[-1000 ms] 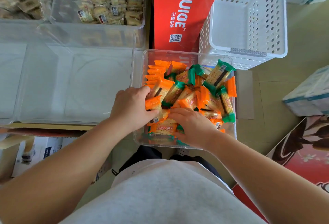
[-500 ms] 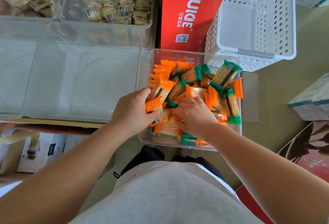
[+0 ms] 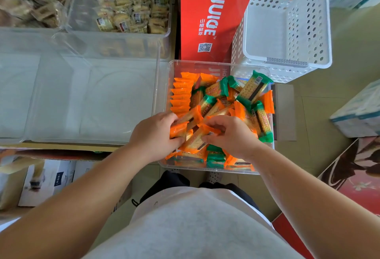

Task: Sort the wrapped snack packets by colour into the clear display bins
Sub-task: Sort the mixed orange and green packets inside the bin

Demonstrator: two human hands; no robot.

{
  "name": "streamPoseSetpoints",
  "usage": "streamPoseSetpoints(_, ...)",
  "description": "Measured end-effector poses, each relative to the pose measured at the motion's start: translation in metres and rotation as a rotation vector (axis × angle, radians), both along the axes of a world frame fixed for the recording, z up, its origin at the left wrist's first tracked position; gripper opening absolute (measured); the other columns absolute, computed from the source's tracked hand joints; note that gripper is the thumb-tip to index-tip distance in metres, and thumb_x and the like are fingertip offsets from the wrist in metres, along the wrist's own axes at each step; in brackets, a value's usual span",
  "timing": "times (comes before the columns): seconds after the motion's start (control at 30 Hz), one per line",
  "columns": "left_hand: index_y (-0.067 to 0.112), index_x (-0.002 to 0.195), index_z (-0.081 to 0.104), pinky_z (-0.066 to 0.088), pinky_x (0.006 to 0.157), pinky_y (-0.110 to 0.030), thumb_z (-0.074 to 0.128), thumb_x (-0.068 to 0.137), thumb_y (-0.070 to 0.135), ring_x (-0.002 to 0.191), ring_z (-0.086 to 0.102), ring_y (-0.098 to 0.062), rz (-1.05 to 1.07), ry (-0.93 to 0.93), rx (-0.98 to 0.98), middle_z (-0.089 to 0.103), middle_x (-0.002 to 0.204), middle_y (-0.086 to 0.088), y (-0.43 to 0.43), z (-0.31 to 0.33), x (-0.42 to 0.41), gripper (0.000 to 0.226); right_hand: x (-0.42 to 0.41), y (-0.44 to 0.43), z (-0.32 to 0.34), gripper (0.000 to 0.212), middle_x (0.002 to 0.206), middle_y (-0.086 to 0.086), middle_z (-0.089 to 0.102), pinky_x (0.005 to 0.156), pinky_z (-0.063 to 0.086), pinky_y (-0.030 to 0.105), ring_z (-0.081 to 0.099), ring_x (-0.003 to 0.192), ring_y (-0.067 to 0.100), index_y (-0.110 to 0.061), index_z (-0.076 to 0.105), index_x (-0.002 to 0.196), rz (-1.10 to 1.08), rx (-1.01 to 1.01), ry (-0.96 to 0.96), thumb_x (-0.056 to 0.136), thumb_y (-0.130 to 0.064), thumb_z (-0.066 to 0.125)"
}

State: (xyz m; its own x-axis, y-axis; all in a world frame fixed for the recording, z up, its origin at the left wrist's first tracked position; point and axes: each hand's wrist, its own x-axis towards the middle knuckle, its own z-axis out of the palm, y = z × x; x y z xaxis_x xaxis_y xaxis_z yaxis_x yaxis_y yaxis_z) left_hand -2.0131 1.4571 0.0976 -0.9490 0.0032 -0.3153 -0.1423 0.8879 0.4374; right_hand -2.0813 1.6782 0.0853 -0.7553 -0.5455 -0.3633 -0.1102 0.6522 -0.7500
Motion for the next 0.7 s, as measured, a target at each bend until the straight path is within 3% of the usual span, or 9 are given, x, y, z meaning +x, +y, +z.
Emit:
streamPoseSetpoints(0.07,0.029,0.121,0.055,0.045,0.07,-0.027,0.07,0.085,0.05,0.087,0.055,-0.012,-0.011,-0.039,0.016,0.053,0.104,0.013,0.001,0.0,-0.003,0.044,-0.003,-0.008,-0.001,0.027,0.095,-0.019,0.063,0.071,0.045,0.009,0.059,0.086,-0.002,-0.026,0.07,0.107,-0.009,-0.019,-0.007,0.082,-0.028,0.081)
streamPoseSetpoints(0.2,0.029,0.12,0.052,0.048,0.069,-0.028,0.065,0.089,0.048,0.082,0.058,-0.011,0.043,-0.093,0.081,0.062,0.1,0.01,-0.001,0.0,-0.005,0.039,-0.005,-0.024,-0.003,0.024,0.095,-0.014,0.065,0.072,0.048,0.018,0.059,0.086,0.003,-0.024,0.07,0.105,-0.013,-0.039,0.028,0.083,-0.03,0.08)
streamPoseSetpoints(0.33,0.032,0.13,0.046,0.053,0.074,-0.028,0.076,0.07,0.068,0.089,0.062,-0.012,0.052,-0.071,-0.004,0.061,0.106,0.015,0.005,0.002,-0.002,0.075,-0.007,-0.03,-0.002,0.024,0.096,-0.012,0.065,0.073,0.048,0.021,0.058,0.085,0.003,-0.026,0.07,0.103,-0.019,-0.062,0.048,0.082,-0.03,0.081)
streamPoseSetpoints(0.4,0.031,0.129,0.05,0.054,0.076,-0.03,0.076,0.069,0.068,0.09,0.064,-0.014,0.07,-0.011,-0.06,0.065,0.108,0.013,0.011,0.0,-0.002,0.076,-0.006,-0.032,0.0,0.026,0.094,-0.017,0.063,0.07,0.045,0.016,0.058,0.083,-0.002,-0.03,0.067,0.1,-0.019,-0.087,0.02,0.08,-0.029,0.083)
streamPoseSetpoints(0.5,0.03,0.125,0.056,0.054,0.074,-0.031,0.078,0.069,0.065,0.089,0.065,-0.016,0.141,0.063,-0.031,0.067,0.105,0.01,0.017,0.0,-0.004,0.069,0.002,-0.029,-0.002,0.03,0.099,-0.013,0.064,0.07,0.052,0.015,0.063,0.086,-0.002,-0.028,0.064,0.101,-0.21,-0.147,0.007,0.079,-0.03,0.084)
streamPoseSetpoints(0.57,0.027,0.127,0.058,0.054,0.075,-0.031,0.082,0.067,0.06,0.09,0.064,-0.017,0.223,0.102,-0.006,0.067,0.107,0.008,0.015,0.005,-0.009,0.073,0.007,-0.021,-0.007,0.014,0.088,-0.008,0.07,0.072,0.058,0.028,0.067,0.08,0.006,-0.024,0.066,0.092,-0.311,-0.114,0.037,0.086,-0.031,0.076)
streamPoseSetpoints(0.63,0.023,0.129,0.058,0.053,0.079,-0.032,0.085,0.066,0.055,0.093,0.064,-0.018,0.302,0.126,0.013,0.067,0.11,0.007,0.006,0.01,-0.012,0.075,0.012,-0.015,-0.01,0.012,0.084,-0.003,0.075,0.078,0.06,0.04,0.072,0.08,0.014,-0.021,0.071,0.088,-0.192,-0.032,-0.092,0.095,-0.026,0.064)
streamPoseSetpoints(0.7,0.024,0.128,0.059,0.054,0.081,-0.033,0.086,0.066,0.056,0.094,0.065,-0.017,0.344,0.133,0.046,0.068,0.112,0.007,-0.005,0.012,-0.012,0.075,0.016,-0.014,-0.012,0.021,0.112,-0.004,0.073,0.092,0.055,0.034,0.068,0.104,0.016,-0.02,0.073,0.111,0.098,0.173,-0.188,0.1,-0.025,0.055)
